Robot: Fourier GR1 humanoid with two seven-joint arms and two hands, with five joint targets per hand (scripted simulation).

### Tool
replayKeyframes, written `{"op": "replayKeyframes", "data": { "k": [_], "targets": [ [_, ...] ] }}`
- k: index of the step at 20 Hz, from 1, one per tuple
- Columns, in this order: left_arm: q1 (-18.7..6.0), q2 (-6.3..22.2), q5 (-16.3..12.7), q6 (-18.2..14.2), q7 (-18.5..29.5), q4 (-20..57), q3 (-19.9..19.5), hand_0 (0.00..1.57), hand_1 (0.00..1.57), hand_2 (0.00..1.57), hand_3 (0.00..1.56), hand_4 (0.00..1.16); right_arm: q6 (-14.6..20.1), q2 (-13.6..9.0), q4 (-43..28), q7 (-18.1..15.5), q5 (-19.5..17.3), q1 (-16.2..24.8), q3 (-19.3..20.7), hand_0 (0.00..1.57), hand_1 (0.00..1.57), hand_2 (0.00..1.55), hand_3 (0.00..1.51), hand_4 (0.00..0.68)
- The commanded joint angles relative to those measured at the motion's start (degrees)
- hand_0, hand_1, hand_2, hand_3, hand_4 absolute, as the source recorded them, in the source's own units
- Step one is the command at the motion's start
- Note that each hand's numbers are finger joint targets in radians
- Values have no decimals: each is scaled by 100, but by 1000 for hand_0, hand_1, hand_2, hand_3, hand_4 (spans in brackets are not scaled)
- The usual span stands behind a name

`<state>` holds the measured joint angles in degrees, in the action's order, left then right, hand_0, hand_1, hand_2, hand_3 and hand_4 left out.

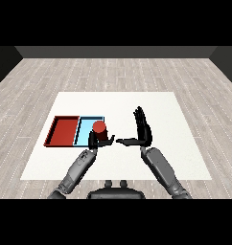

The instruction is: Pick the red can and put it in the red box

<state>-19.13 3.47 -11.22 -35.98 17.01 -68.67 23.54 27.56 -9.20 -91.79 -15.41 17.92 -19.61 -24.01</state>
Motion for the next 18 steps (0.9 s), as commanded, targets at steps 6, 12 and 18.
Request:
{"op": "replayKeyframes", "data": {
  "k": [6,12,18],
  "targets": [
    [-200,1238,416,14,-481,-232,-584,1571,1571,1568,1467,1116,-522,-854,-496,-506,361,1758,849,0,0,0,0,0],
    [-171,1992,313,384,-701,443,-1274,1571,1571,1555,1462,1091,-676,-1084,-429,-566,337,2150,1217,0,0,0,0,0],
    [-676,2317,347,928,-368,2344,-1766,1571,1571,1560,1483,1091,-531,-1082,-110,-333,165,1850,1418,0,0,0,0,0]
  ]
}}
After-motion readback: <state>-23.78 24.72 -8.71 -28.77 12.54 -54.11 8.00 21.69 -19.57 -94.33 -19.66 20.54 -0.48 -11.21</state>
